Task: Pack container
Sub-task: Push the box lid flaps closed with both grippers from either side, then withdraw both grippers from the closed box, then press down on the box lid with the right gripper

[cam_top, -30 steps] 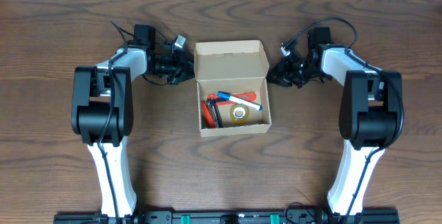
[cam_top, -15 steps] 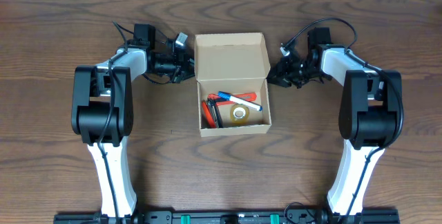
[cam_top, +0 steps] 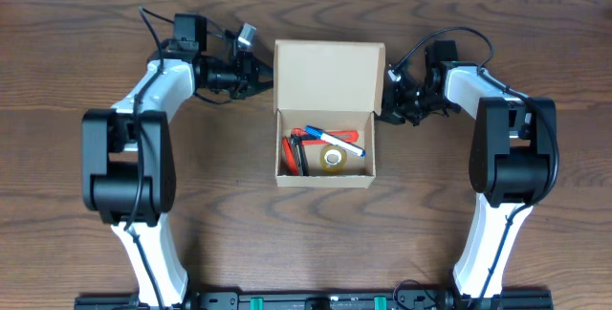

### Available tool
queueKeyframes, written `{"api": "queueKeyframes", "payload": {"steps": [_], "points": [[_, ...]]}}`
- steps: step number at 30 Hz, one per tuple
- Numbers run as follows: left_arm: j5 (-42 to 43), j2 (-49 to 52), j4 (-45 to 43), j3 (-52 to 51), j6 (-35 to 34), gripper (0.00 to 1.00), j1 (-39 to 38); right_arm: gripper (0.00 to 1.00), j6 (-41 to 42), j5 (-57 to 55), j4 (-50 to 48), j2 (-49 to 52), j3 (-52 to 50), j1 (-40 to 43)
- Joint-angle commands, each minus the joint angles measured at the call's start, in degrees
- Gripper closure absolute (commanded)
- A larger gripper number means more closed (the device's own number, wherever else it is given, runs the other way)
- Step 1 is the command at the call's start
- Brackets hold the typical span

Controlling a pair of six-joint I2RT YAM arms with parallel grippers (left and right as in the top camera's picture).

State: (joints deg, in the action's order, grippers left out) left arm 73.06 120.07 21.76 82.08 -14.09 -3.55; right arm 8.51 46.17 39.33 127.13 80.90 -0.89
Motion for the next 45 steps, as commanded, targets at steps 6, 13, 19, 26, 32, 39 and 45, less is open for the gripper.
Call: {"api": "queueKeyframes", "payload": {"steps": [6,13,19,26,32,39,45], "points": [[-3.8,-5.8,6.7,-0.3,5.9,0.94,0.1,0.99,-3.9,-5.1,1.6,0.7,-0.2,-0.7],[-8.9,-10.0,17.4,-0.3,13.9,0.94,0.1,0.99,-4.6,-6.1,2.2,0.7,-0.2,-0.7],[-13.8,-14.3,25.2,-0.3,19.4,0.94,0.1,0.99,-4.6,-9.1,2.5,0.7,-0.1,-0.7],[-25.0,-19.9,32.5,-0.3,23.2,0.94,0.0,0.99,-6.1,-12.0,2.2,0.7,0.0,-0.7],[-33.4,-22.1,34.2,-0.3,24.0,0.94,-0.1,0.99,-6.3,-18.0,2.4,0.6,2.3,-0.6],[-49.0,-22.5,34.1,-0.3,23.7,0.7,-0.1,0.96,-7.7,-28.0,10.6,-0.9,16.7,-0.7],[-62.9,-22.5,34.6,-0.3,20.6,0.46,-0.1,0.98,-8.6,-33.5,25.4,-2.4,30.1,-3.6]]}}
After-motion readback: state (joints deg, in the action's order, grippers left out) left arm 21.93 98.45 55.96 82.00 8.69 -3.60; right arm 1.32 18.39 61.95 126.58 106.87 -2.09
